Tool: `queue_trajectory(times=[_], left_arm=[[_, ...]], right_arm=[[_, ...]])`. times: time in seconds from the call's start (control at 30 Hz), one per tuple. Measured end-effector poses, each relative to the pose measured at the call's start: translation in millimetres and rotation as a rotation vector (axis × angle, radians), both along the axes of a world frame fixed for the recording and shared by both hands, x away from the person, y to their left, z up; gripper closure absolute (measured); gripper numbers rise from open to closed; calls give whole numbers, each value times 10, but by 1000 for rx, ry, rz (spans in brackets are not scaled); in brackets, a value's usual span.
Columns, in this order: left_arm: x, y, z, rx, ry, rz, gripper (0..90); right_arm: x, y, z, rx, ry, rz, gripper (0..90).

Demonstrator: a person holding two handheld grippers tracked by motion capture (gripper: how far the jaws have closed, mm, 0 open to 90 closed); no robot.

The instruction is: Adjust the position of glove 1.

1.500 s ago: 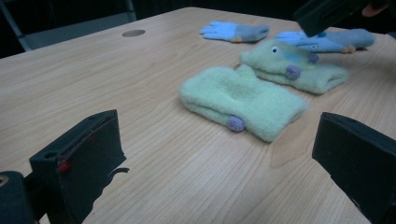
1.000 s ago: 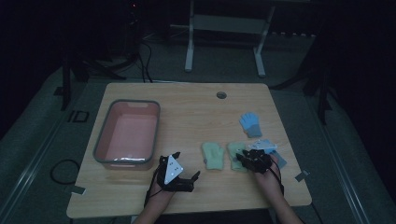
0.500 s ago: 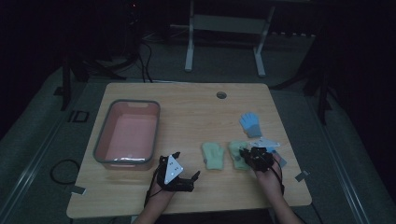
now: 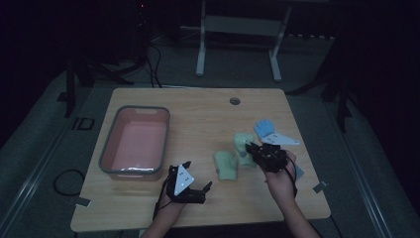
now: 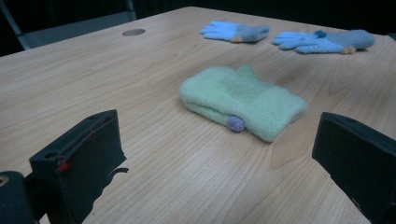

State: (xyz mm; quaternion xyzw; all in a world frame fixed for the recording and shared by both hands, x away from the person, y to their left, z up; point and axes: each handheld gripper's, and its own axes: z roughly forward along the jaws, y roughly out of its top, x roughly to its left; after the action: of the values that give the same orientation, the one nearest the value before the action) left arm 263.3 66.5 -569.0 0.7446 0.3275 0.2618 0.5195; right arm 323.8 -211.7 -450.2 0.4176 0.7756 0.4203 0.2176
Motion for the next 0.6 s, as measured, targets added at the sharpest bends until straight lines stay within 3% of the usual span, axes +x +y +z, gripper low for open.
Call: queue_trajectory(times=[0.13, 0.27, 0.5, 0.53, 0.6], left_arm=[[-2, 1, -1, -2, -2, -3, 19], [-1, 3, -1, -3, 0, -5, 19], [-5, 8, -1, -9, -2, -7, 19], [-3, 11, -1, -11, -1, -7, 19], [-1, 13, 0, -9, 1, -6, 19]], right_arm=[[-20, 179, -5, -12, 2, 6, 828], [-15, 391, -112, -33, 30, 22, 828], [22, 491, -367, -35, 79, 22, 827], [38, 511, -485, -47, 105, 17, 827], [49, 515, -544, -60, 117, 16, 827]])
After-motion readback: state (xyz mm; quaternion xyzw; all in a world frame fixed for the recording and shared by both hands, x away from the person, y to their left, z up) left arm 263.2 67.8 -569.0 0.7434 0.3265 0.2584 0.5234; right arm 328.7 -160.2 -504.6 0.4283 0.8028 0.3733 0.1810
